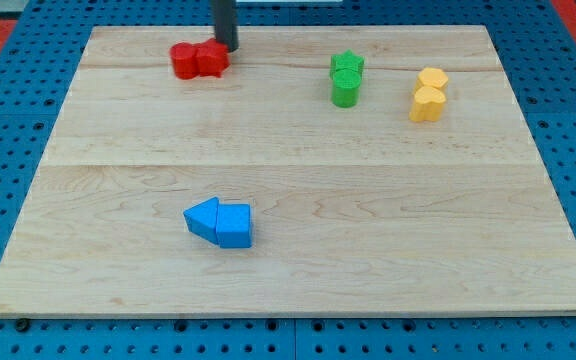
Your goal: Slightly push the red blocks towards the bottom of the board
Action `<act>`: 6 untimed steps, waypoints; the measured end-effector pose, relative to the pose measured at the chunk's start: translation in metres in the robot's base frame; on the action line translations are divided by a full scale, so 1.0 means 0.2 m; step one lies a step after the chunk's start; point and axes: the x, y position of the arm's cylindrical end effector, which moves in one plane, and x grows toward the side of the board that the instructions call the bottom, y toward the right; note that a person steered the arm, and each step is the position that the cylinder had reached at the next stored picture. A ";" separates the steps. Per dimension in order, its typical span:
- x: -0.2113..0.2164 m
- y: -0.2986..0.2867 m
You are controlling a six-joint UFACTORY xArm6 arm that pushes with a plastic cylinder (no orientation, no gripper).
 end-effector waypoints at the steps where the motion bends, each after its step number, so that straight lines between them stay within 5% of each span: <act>1: -0.12 -0.02; 2: -0.12 -0.13; 4: 0.22 0.00; 6: -0.19 0.06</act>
